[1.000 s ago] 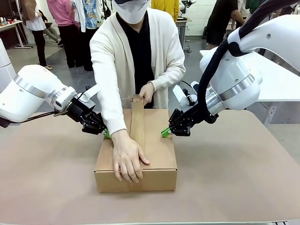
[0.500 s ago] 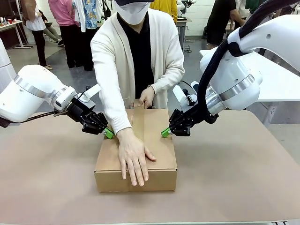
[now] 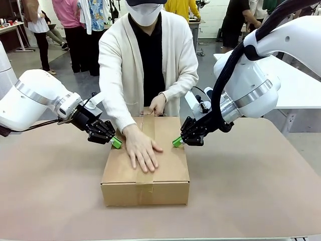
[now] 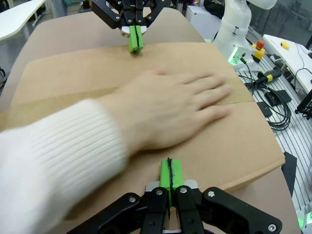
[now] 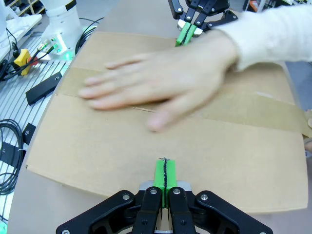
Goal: Wrap the clocks to prevent damage.
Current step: After the human seals the box with tape, release both hands from the side flaps of the Package Box.
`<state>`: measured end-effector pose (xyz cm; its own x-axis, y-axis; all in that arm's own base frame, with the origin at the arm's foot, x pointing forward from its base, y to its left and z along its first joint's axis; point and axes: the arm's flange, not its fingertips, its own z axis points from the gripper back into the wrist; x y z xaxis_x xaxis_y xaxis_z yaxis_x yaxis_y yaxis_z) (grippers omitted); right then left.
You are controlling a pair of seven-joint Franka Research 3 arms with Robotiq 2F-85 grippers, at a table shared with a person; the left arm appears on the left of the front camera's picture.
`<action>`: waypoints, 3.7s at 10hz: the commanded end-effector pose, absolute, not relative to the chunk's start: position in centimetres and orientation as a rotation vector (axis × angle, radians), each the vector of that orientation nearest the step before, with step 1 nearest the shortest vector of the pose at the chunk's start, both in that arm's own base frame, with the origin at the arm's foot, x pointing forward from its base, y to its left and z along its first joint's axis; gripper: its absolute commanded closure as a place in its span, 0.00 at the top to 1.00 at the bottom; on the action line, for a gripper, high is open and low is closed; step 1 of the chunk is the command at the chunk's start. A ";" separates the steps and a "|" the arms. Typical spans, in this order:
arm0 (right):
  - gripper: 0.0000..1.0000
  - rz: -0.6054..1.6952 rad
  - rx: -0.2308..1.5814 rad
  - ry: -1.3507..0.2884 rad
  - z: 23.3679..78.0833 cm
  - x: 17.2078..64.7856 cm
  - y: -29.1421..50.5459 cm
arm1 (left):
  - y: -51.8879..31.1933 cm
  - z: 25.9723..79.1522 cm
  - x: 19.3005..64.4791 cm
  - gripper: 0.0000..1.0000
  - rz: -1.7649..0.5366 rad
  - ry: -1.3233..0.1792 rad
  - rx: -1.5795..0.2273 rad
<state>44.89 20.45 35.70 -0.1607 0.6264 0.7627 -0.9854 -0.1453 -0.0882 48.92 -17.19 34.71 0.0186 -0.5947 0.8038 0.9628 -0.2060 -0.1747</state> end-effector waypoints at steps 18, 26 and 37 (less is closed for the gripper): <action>0.01 1.621 0.676 -0.702 35.5 44.9 20.6 | -17.2 34.5 48.9 0.00 -1.544 -0.528 -0.937; 0.01 1.621 0.676 -0.702 35.5 44.9 20.6 | -17.2 34.5 48.9 0.00 -1.544 -0.528 -0.937; 0.01 1.555 0.651 -0.962 58.9 32.5 6.6 | -3.8 57.9 42.3 0.00 -1.556 -0.682 -0.976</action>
